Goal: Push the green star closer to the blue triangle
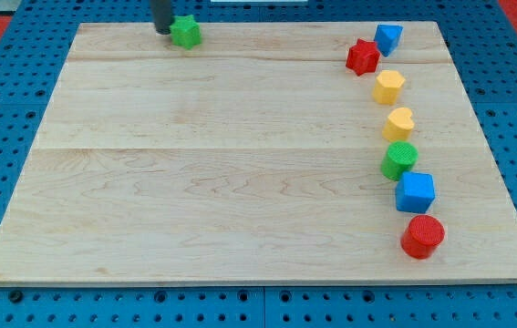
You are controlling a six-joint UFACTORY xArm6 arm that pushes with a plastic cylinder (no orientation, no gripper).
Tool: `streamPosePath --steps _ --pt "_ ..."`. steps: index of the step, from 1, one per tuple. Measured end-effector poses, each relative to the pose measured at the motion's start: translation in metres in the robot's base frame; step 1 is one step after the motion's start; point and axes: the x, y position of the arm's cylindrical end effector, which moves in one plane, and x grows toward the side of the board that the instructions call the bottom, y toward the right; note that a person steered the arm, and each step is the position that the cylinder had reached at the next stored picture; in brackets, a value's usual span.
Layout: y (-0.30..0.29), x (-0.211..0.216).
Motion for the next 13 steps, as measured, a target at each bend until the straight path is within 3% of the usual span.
streamPosePath --steps 3,5,6,13 --pt "0.056 0.041" --pt "0.073 -0.002" --pt "0.062 -0.004" --pt "0.13 -0.009"
